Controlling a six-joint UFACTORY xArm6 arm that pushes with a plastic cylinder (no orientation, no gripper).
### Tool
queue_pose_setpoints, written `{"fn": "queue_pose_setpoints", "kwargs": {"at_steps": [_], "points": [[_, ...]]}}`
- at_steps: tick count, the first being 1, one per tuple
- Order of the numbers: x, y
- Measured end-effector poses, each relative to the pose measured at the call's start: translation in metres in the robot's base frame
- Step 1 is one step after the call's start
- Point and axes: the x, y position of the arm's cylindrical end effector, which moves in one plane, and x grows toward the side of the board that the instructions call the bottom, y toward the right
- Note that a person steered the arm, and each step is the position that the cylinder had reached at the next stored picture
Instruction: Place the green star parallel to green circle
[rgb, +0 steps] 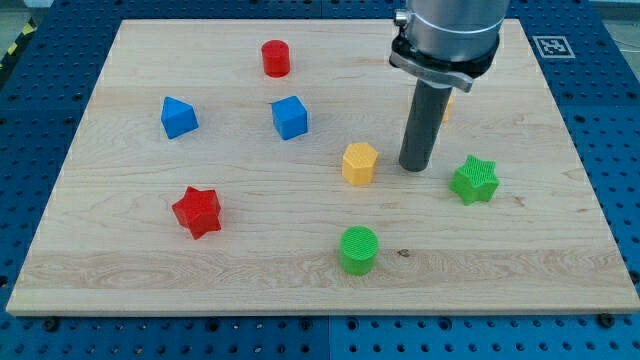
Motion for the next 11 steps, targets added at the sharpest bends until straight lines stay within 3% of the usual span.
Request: {"fn": "queue_pose_setpoints", "kwargs": {"at_steps": [2, 3, 4, 6, 8, 10, 11], "points": [[0.016, 0.017], [-0.009, 0.042], [0.013, 0.08], [0.044, 0.096], [0.061, 0.073], [0.084, 0.114], [0.093, 0.1]]}}
